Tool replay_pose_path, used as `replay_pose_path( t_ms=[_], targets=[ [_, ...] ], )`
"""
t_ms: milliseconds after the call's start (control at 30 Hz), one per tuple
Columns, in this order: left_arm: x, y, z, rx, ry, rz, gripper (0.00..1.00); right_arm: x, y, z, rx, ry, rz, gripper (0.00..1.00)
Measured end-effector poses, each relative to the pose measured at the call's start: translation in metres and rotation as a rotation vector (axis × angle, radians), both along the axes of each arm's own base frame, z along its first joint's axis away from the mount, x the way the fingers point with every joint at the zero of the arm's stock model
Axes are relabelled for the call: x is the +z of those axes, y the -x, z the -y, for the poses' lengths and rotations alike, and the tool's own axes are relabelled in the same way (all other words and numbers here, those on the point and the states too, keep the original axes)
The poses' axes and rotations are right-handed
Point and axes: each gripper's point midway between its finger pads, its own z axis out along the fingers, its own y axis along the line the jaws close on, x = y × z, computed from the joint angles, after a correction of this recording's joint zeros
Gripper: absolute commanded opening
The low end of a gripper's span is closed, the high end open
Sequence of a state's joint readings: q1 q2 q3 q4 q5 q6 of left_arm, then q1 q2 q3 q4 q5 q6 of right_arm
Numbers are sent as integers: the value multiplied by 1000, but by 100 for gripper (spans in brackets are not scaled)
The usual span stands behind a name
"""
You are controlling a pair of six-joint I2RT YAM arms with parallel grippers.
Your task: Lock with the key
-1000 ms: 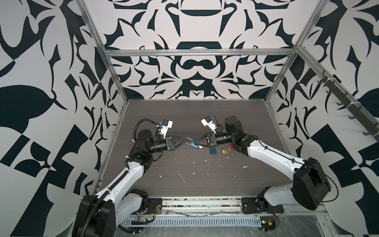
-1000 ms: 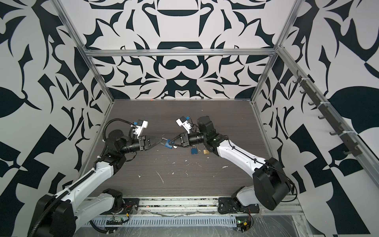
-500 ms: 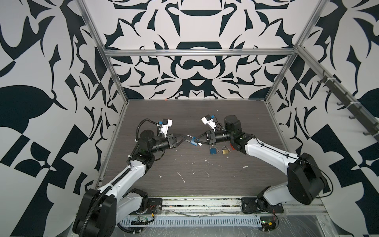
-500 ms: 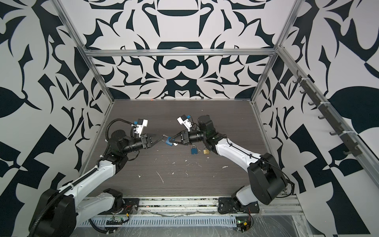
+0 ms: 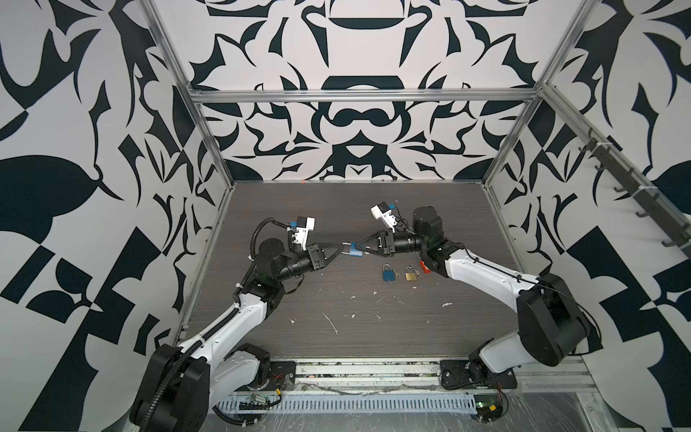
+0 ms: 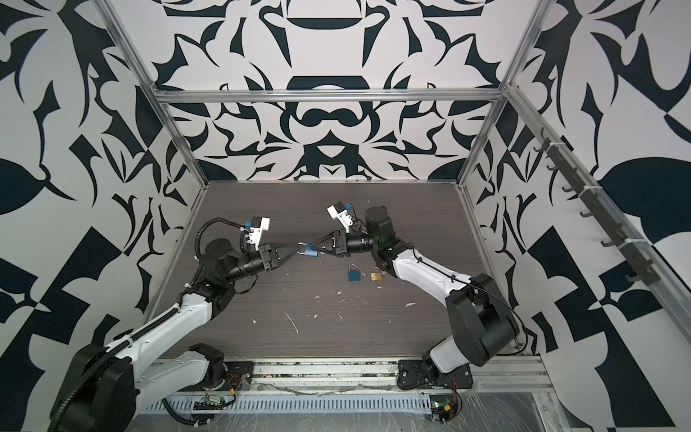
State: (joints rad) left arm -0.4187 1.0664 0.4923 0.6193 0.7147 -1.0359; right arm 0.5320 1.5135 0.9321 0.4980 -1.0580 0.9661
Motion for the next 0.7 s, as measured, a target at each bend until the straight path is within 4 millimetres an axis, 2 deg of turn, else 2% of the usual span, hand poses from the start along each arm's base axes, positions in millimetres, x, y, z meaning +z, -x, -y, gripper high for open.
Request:
replay_pose_path(
  t_ms=[133,300,700],
  targets=[
    [-9,15,7,-57,-4,-36,0,4,-15,-2,-45,-28,32,0],
    [-11,22,12,-82,-5,-51,0,8,-18,-5,-64,-45,46,0],
    [-15,18,-6,-12,2,-58,0,-5,-2,9,-143,-15,12,0]
  ],
)
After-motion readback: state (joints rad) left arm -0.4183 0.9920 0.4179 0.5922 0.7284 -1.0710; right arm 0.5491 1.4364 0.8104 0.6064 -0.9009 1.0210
